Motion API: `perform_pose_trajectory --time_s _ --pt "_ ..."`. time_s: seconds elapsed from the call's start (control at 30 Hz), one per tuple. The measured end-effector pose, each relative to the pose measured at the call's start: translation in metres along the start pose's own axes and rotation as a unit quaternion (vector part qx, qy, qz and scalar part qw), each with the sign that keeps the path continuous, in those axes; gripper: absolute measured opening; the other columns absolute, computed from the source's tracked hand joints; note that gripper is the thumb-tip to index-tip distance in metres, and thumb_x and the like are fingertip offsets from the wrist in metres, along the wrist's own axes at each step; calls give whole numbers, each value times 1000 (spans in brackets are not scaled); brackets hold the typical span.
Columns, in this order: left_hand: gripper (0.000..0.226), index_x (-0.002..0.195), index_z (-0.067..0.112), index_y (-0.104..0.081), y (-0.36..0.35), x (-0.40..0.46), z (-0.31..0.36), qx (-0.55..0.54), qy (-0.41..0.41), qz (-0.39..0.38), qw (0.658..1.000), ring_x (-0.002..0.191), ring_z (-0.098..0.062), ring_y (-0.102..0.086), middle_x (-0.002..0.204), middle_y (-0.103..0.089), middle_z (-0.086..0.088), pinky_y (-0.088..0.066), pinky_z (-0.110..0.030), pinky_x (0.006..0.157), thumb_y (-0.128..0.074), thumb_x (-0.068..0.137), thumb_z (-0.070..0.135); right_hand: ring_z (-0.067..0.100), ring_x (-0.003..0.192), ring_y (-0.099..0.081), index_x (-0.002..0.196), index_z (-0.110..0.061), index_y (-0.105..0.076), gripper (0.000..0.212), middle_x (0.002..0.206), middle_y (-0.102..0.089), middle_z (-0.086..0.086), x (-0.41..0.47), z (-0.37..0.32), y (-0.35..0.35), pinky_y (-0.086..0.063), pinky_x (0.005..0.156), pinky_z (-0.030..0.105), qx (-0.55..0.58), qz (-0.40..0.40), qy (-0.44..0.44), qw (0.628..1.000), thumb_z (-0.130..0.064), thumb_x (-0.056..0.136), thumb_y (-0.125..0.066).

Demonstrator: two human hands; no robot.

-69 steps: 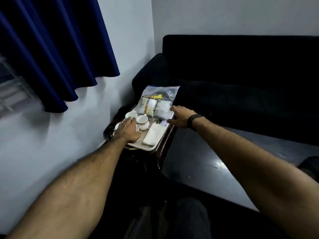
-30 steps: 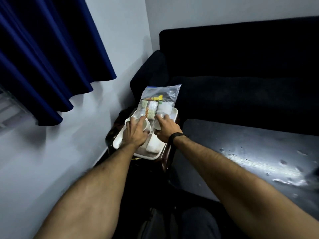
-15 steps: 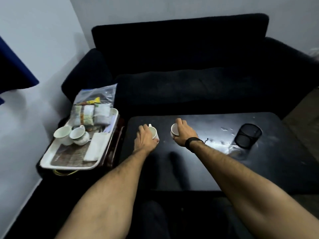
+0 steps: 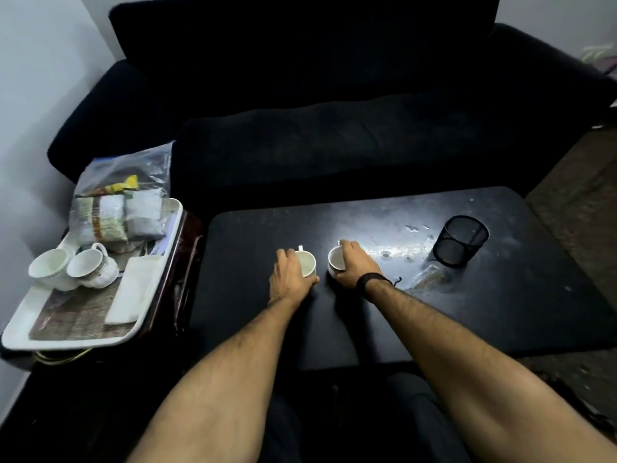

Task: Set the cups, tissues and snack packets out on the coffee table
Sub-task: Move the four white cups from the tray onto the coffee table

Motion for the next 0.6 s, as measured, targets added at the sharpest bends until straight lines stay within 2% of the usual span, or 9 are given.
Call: perform_pose_trajectory --time_s 0.13,0.3,0.37,0.47,0.5,0.6 --pt "66 120 9 -47 0 0 -3 -16 3 -8 1000 110 -35 -59 121 -48 -10 -52 -44 87 -82 70 34 32 120 -54 142 -14 -35 70 139 -44 9 -1 0 -1 -49 95 40 -8 3 -3 1000 -41 84 -64" --pt "52 118 9 -47 1 -3 -3 -25 -7 11 1000 108 -37 -58 119 -50 -13 -51 -44 86 -69 81 38 34 119 -55 142 -14 -33 69 137 -43 10 -5 -1 0 -49 95 42 -14 2 -10 1000 -39 84 -63" --pt "65 127 10 -42 2 -3 -2 -14 1 -14 1000 115 -36 -56 125 -47 -12 -51 -45 89 -75 78 35 36 119 -53 141 -15 -33 71 136 -43 12 -6 0 1 -49 96 45 -14 -9 -17 1000 -39 83 -65" --pt "105 147 10 -21 5 -7 -2 13 20 -64 998 130 -33 -46 140 -37 -11 -48 -46 98 -85 67 32 35 121 -47 135 -16 -33 76 130 -44 12 -9 -4 7 -45 97 50 -25 1 -23 999 -39 73 -70" --pt "108 147 9 -19 8 -8 -3 17 19 -65 998 131 -32 -45 141 -35 -11 -47 -46 98 -86 65 31 34 123 -45 134 -16 -32 78 130 -44 11 -10 -7 10 -43 98 50 -34 13 -18 999 -38 71 -71" --pt "98 142 8 -25 23 -9 -7 15 7 -51 999 128 -34 -46 137 -36 -12 -47 -45 94 -83 66 29 33 130 -38 143 -15 -27 89 139 -39 11 -12 -27 21 -36 103 48 -52 42 7 998 -35 67 -70"
Point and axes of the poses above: each hand's wrist, its own x-axis towards the middle knuckle, its own y-axis out of the back of the hand, z = x × y, the point moved 2 cm from there along x, towards the middle knuckle
